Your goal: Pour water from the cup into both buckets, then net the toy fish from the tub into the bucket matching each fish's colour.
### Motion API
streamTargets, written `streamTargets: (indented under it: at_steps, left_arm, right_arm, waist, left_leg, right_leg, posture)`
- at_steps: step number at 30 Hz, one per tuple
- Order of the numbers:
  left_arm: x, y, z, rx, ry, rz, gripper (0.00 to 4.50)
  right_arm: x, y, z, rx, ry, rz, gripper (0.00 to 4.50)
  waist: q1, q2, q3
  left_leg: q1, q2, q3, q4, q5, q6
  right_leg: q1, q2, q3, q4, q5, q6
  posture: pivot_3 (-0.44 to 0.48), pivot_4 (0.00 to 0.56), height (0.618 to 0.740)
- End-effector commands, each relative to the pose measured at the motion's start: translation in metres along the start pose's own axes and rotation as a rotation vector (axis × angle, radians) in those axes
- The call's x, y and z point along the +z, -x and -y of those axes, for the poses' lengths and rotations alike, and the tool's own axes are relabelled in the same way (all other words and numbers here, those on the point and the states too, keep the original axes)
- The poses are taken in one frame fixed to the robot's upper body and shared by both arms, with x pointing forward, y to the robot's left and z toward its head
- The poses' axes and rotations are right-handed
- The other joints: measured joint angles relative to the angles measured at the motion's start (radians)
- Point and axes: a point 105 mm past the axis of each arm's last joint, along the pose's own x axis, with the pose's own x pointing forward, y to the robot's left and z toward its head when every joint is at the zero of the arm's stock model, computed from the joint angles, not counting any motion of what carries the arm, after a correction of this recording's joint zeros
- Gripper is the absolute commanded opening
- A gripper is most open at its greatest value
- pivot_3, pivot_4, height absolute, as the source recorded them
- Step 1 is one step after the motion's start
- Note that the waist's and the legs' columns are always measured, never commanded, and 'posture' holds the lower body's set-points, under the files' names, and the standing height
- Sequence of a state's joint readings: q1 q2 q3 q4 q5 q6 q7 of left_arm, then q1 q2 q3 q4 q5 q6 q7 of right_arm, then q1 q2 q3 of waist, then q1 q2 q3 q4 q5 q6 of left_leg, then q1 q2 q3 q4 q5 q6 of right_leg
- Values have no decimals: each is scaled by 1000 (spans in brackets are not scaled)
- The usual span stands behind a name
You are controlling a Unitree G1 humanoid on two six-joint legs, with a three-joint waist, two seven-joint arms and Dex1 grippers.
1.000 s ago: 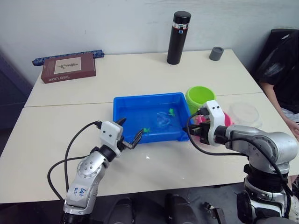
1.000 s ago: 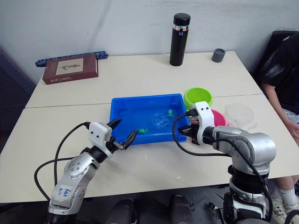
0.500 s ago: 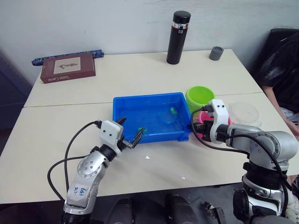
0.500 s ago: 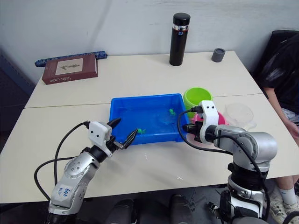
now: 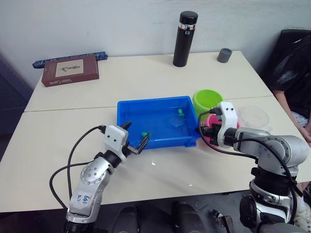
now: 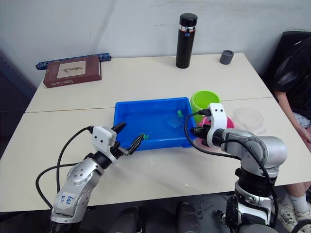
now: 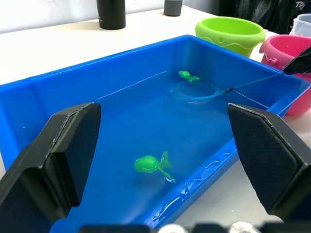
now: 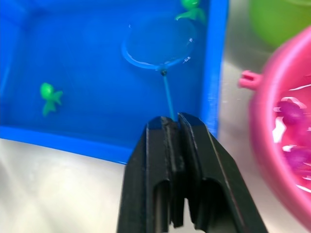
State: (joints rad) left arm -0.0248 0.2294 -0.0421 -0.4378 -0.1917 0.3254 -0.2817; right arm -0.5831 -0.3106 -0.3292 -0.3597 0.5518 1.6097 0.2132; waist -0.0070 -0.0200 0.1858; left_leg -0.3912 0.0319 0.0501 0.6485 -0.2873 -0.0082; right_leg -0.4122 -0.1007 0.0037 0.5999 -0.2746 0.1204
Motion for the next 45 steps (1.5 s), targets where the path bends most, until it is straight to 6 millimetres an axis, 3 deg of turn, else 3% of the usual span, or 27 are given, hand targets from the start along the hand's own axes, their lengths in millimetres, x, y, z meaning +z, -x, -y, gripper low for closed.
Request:
streamTargets:
  at_steps: [1, 26, 36, 45]
  left_arm:
    - [9, 0, 4, -8, -16, 42, 4456]
    - [6, -1, 6, -10, -7, 42, 4456]
    - [6, 0, 7, -13, -4, 43, 4456]
    - [4, -1, 8, -23, -1, 41, 4456]
  right_arm:
    - [10, 4, 1, -6, -20, 41, 0]
    - [44, 9, 3, -92, 25, 139, 0]
    - [34, 16, -6, -99, 234, 154, 0]
    - [25, 12, -13, -22, 80, 115, 0]
  waist:
    - [0, 0, 0]
    - [-19, 0, 0]
    - [-18, 0, 0]
    - [-20, 0, 0]
  left_leg:
    - [0, 0, 0, 0, 0, 0]
    - [-3, 0, -1, -2, 0, 0]
    - [-9, -1, -3, -1, 0, 1]
    - [-11, 0, -4, 0, 0, 1]
  right_leg:
    - [0, 0, 0, 0, 0, 0]
    - [-2, -1, -1, -3, 0, 0]
    - [-4, -2, -3, -6, 1, 1]
    - [-7, -2, -4, -4, 1, 2]
  posture:
    - [0, 150, 740]
    - [0, 150, 740]
    - [0, 150, 740]
    - [0, 150, 740]
